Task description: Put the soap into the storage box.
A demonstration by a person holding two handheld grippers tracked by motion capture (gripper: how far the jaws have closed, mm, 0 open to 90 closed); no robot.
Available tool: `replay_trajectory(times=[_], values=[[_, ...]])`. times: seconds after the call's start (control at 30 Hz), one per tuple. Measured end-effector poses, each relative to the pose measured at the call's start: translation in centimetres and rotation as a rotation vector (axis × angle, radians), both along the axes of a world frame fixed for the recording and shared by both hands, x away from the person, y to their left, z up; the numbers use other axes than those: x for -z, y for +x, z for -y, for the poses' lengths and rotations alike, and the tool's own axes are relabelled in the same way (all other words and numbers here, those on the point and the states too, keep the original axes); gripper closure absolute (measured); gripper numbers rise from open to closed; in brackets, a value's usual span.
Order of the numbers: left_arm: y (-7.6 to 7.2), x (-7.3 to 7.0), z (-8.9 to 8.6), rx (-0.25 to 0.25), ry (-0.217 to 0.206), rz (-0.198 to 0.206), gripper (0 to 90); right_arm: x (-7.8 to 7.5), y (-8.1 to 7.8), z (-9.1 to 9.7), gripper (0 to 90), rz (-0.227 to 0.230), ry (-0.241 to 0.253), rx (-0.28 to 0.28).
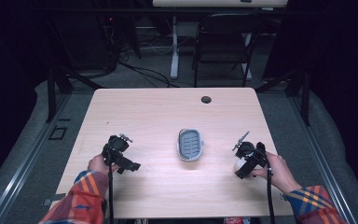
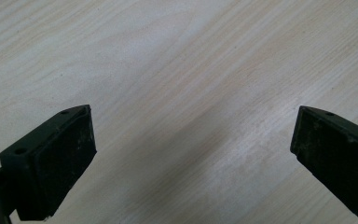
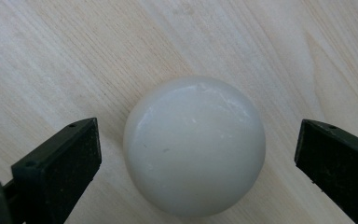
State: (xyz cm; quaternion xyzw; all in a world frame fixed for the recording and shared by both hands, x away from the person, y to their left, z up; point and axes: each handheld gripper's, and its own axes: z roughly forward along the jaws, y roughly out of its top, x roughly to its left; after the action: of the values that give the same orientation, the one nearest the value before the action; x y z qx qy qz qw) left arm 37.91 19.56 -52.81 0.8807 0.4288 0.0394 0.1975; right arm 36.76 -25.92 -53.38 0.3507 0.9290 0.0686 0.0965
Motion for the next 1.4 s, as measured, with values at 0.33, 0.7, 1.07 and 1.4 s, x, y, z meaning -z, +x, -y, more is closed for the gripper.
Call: replay_trajectory(times=[0.33, 0.7, 1.07, 1.4], values=[[0.00, -0.02, -0.01, 0.002, 0.003, 0.003, 0.0, 0.32, 0.15, -0.07, 13.9, -0.028, -0.016, 0.003], [-0.01, -0.01, 0.00, 0.001, 0.003, 0.001, 0.0, 0.43, 0.20, -0.13, 22.7, -0.045, -0.031, 0.004], [0.01, -0.02, 0.01, 0.003, 0.003, 0.003, 0.0, -0.09, 0.00, -0.27, 22.8, -0.026, -0.052, -0.013], [0.04, 0.03, 0.04, 0.002, 0.000, 0.000, 0.0, -0.49, -0.04, -0.39, 22.8, -0.015, -0.040, -0.016]])
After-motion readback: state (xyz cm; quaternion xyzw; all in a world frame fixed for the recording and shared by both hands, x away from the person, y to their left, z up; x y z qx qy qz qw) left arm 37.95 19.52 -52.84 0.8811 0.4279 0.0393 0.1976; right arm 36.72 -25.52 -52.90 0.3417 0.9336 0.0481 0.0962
